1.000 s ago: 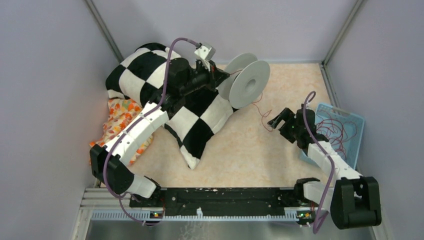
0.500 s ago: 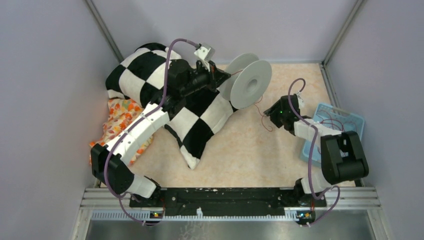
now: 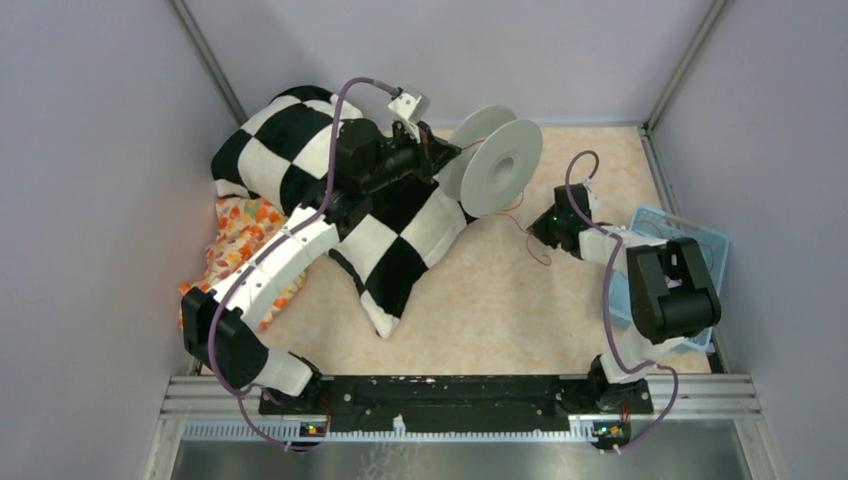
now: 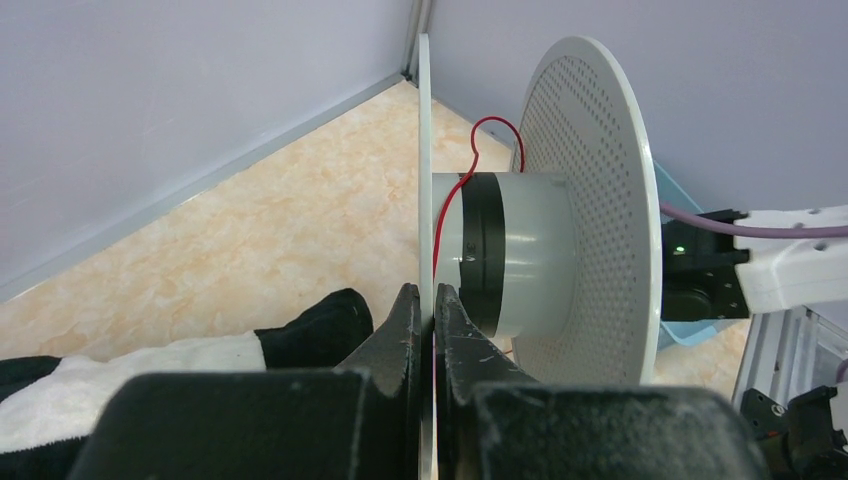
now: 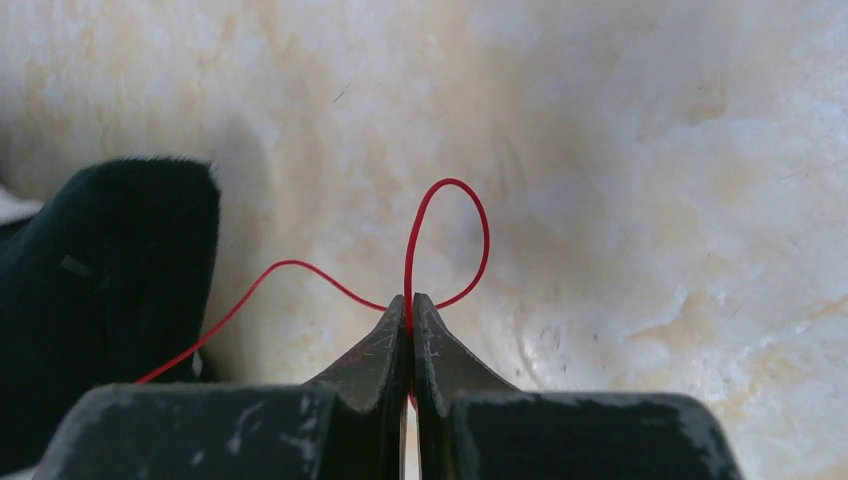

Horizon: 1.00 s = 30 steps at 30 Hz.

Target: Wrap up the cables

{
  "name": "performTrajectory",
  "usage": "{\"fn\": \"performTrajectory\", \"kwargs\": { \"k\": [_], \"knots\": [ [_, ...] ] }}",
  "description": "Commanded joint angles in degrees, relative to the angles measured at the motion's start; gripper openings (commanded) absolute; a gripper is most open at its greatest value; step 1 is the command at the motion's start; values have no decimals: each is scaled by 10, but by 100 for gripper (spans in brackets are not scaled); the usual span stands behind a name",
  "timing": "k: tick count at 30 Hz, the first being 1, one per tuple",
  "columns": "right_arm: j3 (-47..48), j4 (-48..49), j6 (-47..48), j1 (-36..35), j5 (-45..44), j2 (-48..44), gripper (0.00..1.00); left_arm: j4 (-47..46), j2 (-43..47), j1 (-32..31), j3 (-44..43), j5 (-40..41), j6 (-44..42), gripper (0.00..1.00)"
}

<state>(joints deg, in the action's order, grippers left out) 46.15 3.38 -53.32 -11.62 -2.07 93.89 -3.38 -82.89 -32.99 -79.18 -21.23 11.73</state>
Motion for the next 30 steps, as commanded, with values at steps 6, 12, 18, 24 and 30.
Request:
{"fn": "performTrajectory", "kwargs": {
  "k": [6, 12, 18, 24, 30],
  "knots": [
    [-44, -115, 154, -80, 104, -256, 0, -112, -11, 15, -4, 86, 55, 0],
    [0, -276, 207, -157, 181, -334, 0, -166, -59, 16, -22, 175, 92, 0],
    [100, -421, 273, -263, 233, -371, 0, -160, -117, 9, -71, 285, 65, 0],
    [236, -466, 295, -302, 275, -375, 0, -147, -145, -25, -90, 362, -34, 0],
    [412, -503, 344, -303, 263, -336, 0, -155, -154, -44, -83, 374, -79, 0]
  ]
}}
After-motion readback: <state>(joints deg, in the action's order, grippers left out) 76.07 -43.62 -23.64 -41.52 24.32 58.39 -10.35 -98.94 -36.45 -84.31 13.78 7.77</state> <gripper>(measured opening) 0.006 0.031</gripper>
